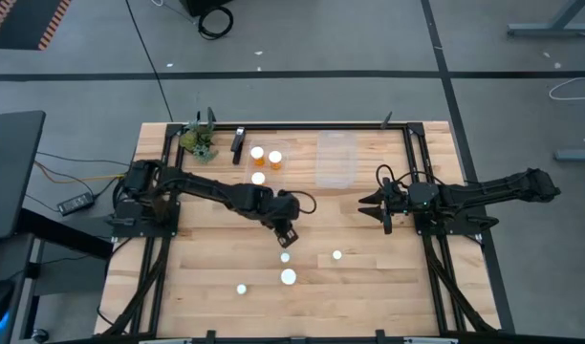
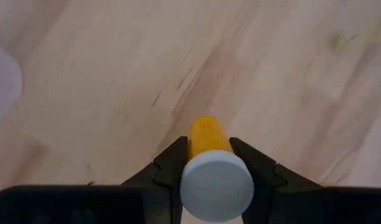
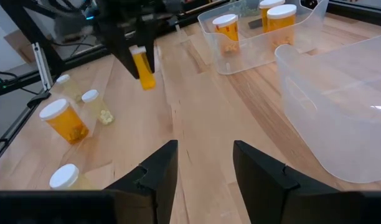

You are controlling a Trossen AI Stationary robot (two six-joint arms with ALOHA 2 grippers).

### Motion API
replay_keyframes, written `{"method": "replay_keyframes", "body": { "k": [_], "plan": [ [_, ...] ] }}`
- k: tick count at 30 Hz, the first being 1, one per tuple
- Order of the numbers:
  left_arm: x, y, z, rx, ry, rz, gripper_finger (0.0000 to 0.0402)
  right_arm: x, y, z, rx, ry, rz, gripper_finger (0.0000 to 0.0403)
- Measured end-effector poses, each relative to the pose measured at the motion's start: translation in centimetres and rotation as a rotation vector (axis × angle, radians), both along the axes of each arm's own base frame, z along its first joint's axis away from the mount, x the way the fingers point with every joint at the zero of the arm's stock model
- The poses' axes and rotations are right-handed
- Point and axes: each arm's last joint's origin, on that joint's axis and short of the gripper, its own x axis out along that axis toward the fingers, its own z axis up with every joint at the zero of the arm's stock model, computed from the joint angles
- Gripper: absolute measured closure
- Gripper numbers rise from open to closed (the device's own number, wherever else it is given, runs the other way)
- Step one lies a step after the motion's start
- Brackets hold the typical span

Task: Pick and place medicine bottles into bin by pill shape (circle, oval)
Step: Put the small orange pill bottle in the right transparent bin

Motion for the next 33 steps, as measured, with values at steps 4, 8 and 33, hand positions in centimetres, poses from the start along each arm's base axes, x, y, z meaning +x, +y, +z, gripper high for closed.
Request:
{"method": "replay_keyframes", "body": {
  "k": [4,8,33],
  "plan": [
    [1.3,0.4,1.7,0.020,-0.064,-0.031,0.0290,0.0,0.0,0.0,0.000,0.000,0.000,0.0242],
    [2.9,0.4,2.6,0.041,-0.104,-0.067,0.0290,0.0,0.0,0.0,0.000,0.000,0.000,0.0242],
    [11.4,4.9,1.0,0.171,0.067,-0.251,0.0286,0.0,0.0,0.0,0.000,0.003,0.000,0.0242]
  ]
}}
